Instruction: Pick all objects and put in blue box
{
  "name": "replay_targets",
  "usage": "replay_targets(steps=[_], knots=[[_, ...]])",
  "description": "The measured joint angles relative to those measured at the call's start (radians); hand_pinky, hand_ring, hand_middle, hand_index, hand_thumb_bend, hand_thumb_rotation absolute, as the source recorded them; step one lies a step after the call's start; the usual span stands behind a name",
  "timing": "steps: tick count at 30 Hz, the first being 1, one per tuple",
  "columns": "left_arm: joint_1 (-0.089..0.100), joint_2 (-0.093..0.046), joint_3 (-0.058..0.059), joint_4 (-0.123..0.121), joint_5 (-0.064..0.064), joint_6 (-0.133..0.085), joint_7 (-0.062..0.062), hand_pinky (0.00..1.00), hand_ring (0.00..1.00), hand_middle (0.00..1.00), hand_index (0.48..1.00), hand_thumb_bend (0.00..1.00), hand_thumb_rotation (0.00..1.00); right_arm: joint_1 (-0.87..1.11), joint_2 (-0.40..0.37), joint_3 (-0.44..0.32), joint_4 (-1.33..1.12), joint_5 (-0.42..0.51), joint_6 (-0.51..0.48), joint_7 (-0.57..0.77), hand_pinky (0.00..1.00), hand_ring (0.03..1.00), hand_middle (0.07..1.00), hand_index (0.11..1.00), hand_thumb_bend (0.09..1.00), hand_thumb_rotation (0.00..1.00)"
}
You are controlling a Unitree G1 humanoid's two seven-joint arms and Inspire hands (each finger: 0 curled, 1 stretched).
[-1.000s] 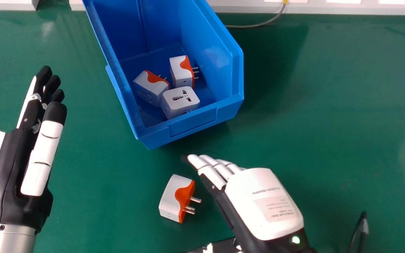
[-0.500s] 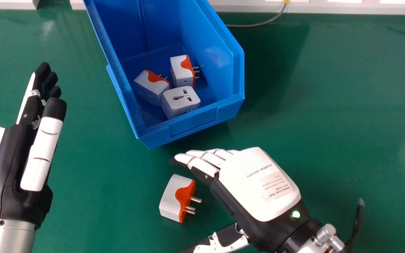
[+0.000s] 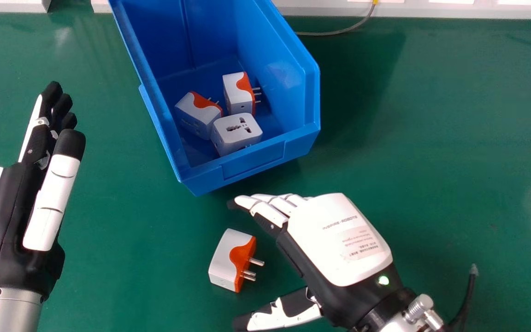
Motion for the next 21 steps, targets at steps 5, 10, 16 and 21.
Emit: replay_targets(steps=[5, 10, 16, 21], knots=[[0.0, -0.001, 0.0, -0.002, 0.0, 0.0, 0.008, 1.0, 1.0, 1.0, 0.989, 0.79, 0.97, 0.032, 0.024, 0.009, -0.01, -0.026, 0.051, 0.003, 0.62, 0.764, 0.813, 0.818, 0.718, 0.48], [0.0, -0.001, 0.0, -0.002, 0.0, 0.003, 0.008, 1.0, 1.0, 1.0, 0.99, 0.79, 0.96, 0.076, 0.059, 0.044, -0.014, -0.071, 0.105, 0.002, 0.63, 0.775, 0.823, 0.828, 0.717, 0.48], [0.0, -0.001, 0.0, -0.002, -0.001, 0.003, 0.007, 1.0, 1.0, 1.0, 0.988, 0.79, 0.96, 0.09, 0.087, 0.08, -0.01, -0.116, 0.145, -0.009, 0.64, 0.786, 0.831, 0.832, 0.707, 0.47], [0.0, -0.001, 0.0, -0.002, -0.001, 0.003, 0.006, 1.0, 1.0, 1.0, 0.987, 0.78, 0.97, 0.086, 0.099, 0.095, 0.006, -0.132, 0.172, -0.019, 0.64, 0.786, 0.828, 0.834, 0.716, 0.44]])
